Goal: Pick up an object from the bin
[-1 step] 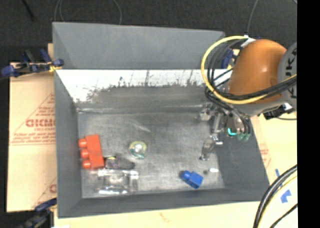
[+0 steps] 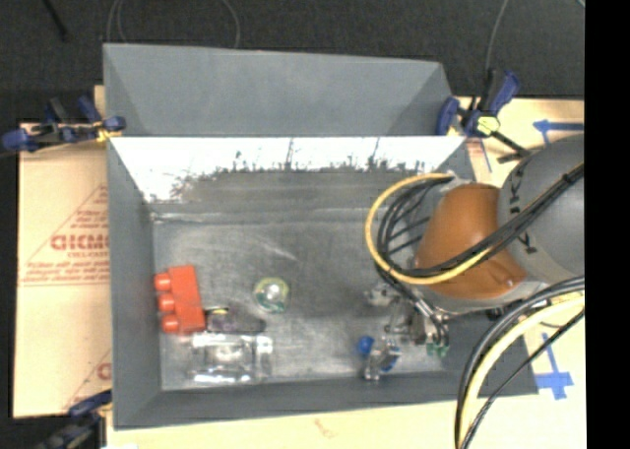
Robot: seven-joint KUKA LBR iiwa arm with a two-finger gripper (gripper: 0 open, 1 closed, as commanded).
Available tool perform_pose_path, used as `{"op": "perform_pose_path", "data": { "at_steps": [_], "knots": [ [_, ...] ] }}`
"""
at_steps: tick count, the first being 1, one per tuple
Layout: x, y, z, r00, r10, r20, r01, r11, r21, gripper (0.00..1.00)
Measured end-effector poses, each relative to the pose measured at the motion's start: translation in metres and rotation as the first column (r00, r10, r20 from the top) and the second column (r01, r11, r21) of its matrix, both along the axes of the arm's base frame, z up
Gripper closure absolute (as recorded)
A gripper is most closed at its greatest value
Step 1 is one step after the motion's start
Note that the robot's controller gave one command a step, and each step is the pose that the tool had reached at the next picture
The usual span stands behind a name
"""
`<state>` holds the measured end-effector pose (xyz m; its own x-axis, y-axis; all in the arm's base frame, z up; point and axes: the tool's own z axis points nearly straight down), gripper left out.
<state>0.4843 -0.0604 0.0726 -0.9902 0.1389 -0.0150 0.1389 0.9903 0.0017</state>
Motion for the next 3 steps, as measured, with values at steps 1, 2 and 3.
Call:
{"op": "perform_pose_path", "data": {
  "at_steps": [1, 2, 3],
  "knots": [
    [-0.011, -0.045, 0.029, 0.999, -0.054, -0.009, 0.054, 0.999, -0.002, 0.00],
    [-0.012, 0.009, 0.036, 1.000, 0.000, -0.015, 0.000, 1.000, 0.003, 0.00],
    [-0.006, -0.010, 0.001, 1.000, 0.030, -0.001, -0.030, 1.000, 0.000, 0.00]
  ]
}}
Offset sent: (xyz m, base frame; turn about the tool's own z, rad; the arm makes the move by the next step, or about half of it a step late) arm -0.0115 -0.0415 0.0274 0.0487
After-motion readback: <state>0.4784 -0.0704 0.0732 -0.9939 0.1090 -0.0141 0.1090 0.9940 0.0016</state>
